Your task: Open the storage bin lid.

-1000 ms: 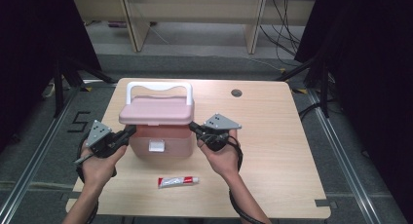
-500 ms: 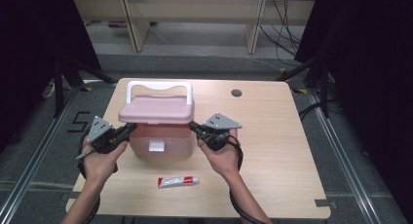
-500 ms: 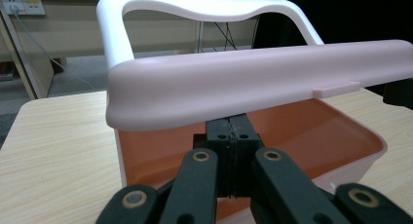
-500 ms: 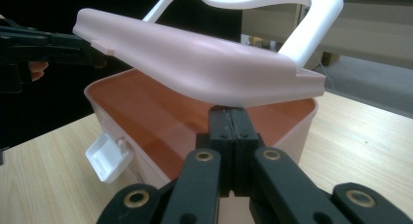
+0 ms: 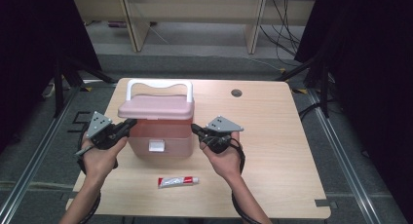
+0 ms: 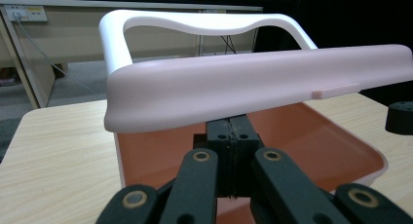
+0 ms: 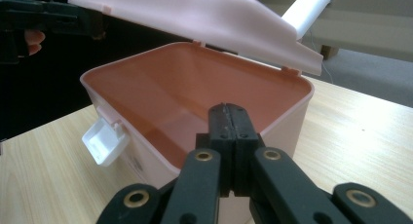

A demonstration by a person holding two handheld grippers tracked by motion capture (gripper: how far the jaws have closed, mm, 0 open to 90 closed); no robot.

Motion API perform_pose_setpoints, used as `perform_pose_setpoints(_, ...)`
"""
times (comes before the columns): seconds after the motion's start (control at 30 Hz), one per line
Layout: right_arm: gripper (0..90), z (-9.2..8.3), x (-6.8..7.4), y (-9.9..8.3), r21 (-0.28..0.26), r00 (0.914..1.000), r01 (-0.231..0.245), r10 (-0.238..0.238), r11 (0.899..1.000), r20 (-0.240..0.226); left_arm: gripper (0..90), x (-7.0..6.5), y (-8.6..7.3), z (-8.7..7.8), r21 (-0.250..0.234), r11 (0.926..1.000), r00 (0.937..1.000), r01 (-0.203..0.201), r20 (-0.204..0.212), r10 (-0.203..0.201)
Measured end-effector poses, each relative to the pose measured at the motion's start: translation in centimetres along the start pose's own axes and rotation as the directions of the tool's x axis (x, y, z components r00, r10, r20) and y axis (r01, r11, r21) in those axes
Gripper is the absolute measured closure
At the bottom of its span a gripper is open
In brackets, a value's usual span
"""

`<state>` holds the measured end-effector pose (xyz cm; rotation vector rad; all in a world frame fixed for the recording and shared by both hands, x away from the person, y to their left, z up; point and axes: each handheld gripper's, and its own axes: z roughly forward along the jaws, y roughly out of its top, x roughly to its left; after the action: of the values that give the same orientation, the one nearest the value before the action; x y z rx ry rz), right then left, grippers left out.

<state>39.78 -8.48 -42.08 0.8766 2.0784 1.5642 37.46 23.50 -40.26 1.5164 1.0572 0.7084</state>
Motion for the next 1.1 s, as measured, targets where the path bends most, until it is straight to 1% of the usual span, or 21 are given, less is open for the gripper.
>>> perform_pose_setpoints(0.03,90.0,0.0,0.0,-0.1,-0.003,1.0000,-0.001,0.001,1.000,-0.005,89.8,0.0,0.1,0.0,-0.001,1.0000,1.0000,-0.002,0.001,0.002)
perform_pose_setpoints(0.07,90.0,0.0,0.0,-0.1,-0.005,0.9999,0.014,-0.014,1.000,0.003,89.9,0.0,0.2,0.0,-0.002,1.0000,1.0000,0.001,0.002,-0.001)
perform_pose_setpoints(0.13,90.0,0.0,0.0,-0.1,-0.004,0.9999,0.010,-0.010,1.000,-0.006,89.9,0.1,0.3,0.1,-0.007,1.0000,1.0000,0.000,0.002,0.000)
perform_pose_setpoints(0.17,90.0,0.0,0.2,-0.2,-0.001,1.0000,-0.007,0.007,1.000,-0.003,89.9,0.1,0.4,0.1,-0.007,1.0000,1.0000,0.002,0.001,-0.002)
perform_pose_setpoints(0.3,90.0,0.0,0.2,-0.3,0.007,1.0000,0.006,-0.006,1.000,0.000,89.9,0.1,0.9,0.3,-0.011,0.9999,1.0000,0.000,0.002,0.000)
perform_pose_setpoints(0.33,90.0,-0.1,0.3,-0.4,0.005,0.9998,-0.016,0.016,1.000,0.013,89.9,0.1,0.9,0.3,-0.011,0.9999,1.0000,-0.001,0.002,0.001)
perform_pose_setpoints(0.43,90.0,0.0,0.3,-0.6,0.003,1.0000,-0.005,0.005,1.000,-0.008,89.9,0.2,1.2,0.4,-0.012,0.9999,1.0000,-0.007,0.002,0.007)
perform_pose_setpoints(0.5,90.0,0.0,0.3,-0.7,0.003,0.9999,-0.011,0.011,1.000,-0.006,89.9,0.2,1.4,0.4,-0.012,0.9999,1.0000,-0.005,-0.001,0.005)
perform_pose_setpoints(0.53,90.0,-0.1,0.3,-0.7,0.005,1.0000,0.005,-0.005,1.000,0.004,89.9,0.2,1.5,0.5,-0.014,0.9999,1.0000,-0.005,0.001,0.005)
perform_pose_setpoints(0.57,90.0,-0.1,0.3,-0.7,0.006,1.0000,0.002,-0.002,1.000,-0.004,89.9,0.2,1.6,0.5,-0.016,0.9999,1.0000,-0.003,0.000,0.003)
perform_pose_setpoints(0.6,90.0,-0.3,0.3,-0.8,0.016,0.9999,-0.016,0.016,1.000,0.005,89.9,0.3,1.7,0.5,-0.016,0.9999,1.0000,-0.006,-0.001,0.006)
perform_pose_setpoints(0.63,90.0,-0.3,0.3,-0.8,0.016,0.9999,-0.016,0.016,1.000,0.005,89.9,0.3,1.8,0.6,-0.016,0.9998,1.0000,-0.008,0.000,0.008)
perform_pose_setpoints(0.7,90.0,-0.3,0.1,-0.9,0.007,1.0000,0.005,-0.005,1.000,0.008,89.9,0.3,2.0,0.6,-0.016,0.9999,1.0000,-0.007,-0.001,0.007)
perform_pose_setpoints(0.73,90.0,-0.3,0.2,-0.9,0.005,1.0000,-0.005,0.005,1.000,-0.005,89.9,0.3,2.1,0.7,-0.015,0.9998,1.0000,-0.009,-0.001,0.009)
perform_pose_setpoints(0.77,90.0,-0.4,0.1,-0.9,0.013,1.0000,0.003,-0.003,1.000,0.006,89.9,0.3,2.2,0.7,-0.016,0.9998,0.9999,-0.010,-0.002,0.010)
perform_pose_setpoints(0.8,90.0,-0.3,0.1,-1.0,-0.001,1.0000,0.004,-0.004,1.000,-0.006,89.9,0.4,2.3,0.8,-0.017,0.9998,0.9999,-0.011,-0.002,0.011)
perform_pose_setpoints(0.83,90.0,-0.6,0.1,-1.0,0.010,1.0000,-0.009,0.009,1.000,0.001,89.9,0.4,2.5,0.8,-0.018,0.9998,0.9999,-0.013,-0.002,0.013)
perform_pose_setpoints(0.87,90.0,-0.6,0.1,-1.0,0.010,1.0000,-0.009,0.009,1.000,0.001,89.9,0.4,2.6,0.9,-0.019,0.9997,0.9999,-0.013,-0.002,0.013)
perform_pose_setpoints(0.9,90.0,-0.6,0.0,-1.0,0.004,0.9999,0.008,-0.008,1.000,0.009,89.9,0.4,2.7,0.9,-0.018,0.9997,0.9999,-0.014,-0.002,0.014)
perform_pose_setpoints(0.93,90.0,-0.6,0.1,-1.0,0.005,1.0000,-0.006,0.006,1.000,0.004,89.9,0.4,2.8,1.0,-0.020,0.9997,0.9999,-0.014,-0.003,0.014)
perform_pose_setpoints(1.1,90.0,-0.8,0.0,-1.0,0.007,0.9998,0.003,-0.003,1.000,0.018,89.9,0.5,3.2,1.2,-0.023,0.9996,0.9999,-0.014,-0.006,0.014)
